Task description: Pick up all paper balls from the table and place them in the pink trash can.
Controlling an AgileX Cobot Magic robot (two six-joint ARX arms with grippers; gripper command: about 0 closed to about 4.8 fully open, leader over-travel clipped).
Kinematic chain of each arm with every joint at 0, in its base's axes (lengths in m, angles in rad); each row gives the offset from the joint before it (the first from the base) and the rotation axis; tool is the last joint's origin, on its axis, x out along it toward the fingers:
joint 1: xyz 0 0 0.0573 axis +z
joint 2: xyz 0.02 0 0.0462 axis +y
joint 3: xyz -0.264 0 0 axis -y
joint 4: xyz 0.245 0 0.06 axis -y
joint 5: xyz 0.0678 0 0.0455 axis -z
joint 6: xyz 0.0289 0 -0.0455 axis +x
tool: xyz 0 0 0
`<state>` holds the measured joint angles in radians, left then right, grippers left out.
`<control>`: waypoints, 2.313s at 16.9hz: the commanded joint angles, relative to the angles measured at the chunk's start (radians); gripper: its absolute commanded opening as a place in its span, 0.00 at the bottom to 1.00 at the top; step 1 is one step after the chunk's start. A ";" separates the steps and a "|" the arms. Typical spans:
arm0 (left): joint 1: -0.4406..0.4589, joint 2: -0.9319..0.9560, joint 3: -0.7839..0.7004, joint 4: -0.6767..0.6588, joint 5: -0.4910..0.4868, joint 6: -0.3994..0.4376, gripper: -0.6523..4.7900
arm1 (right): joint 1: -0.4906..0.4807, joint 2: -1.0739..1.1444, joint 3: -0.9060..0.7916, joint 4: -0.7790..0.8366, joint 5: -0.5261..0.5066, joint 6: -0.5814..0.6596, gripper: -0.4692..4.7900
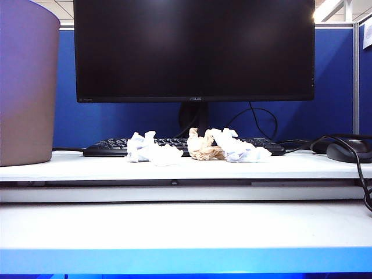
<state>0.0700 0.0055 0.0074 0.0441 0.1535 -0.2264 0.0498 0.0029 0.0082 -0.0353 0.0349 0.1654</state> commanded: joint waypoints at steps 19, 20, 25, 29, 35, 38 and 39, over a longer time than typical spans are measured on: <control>0.000 0.070 0.299 0.487 0.254 -0.764 0.11 | 0.415 0.001 0.024 0.527 0.102 0.380 0.08; -0.003 0.108 0.356 0.430 0.271 -0.721 0.11 | 0.420 0.007 0.057 0.528 0.101 0.367 0.08; -0.014 0.475 0.592 0.384 0.351 -0.535 0.11 | 0.420 0.151 0.330 0.393 -0.022 0.106 0.08; -0.186 0.811 0.745 0.214 0.425 -0.383 0.11 | 0.419 0.534 0.649 0.171 0.070 -0.235 0.09; -0.482 1.079 0.827 0.002 0.167 -0.080 0.11 | 0.424 1.257 1.112 -0.091 -0.071 -0.292 0.50; -0.512 1.173 0.827 -0.035 0.108 0.027 0.12 | 0.424 1.469 1.164 -0.142 -0.110 -0.290 0.84; -0.512 1.212 0.827 -0.036 0.109 0.035 0.17 | 0.424 1.519 1.164 -0.129 -0.084 -0.290 1.00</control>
<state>-0.4423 1.1988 0.8322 0.0059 0.2680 -0.2123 0.4736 1.4994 1.1652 -0.1894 -0.0708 -0.1246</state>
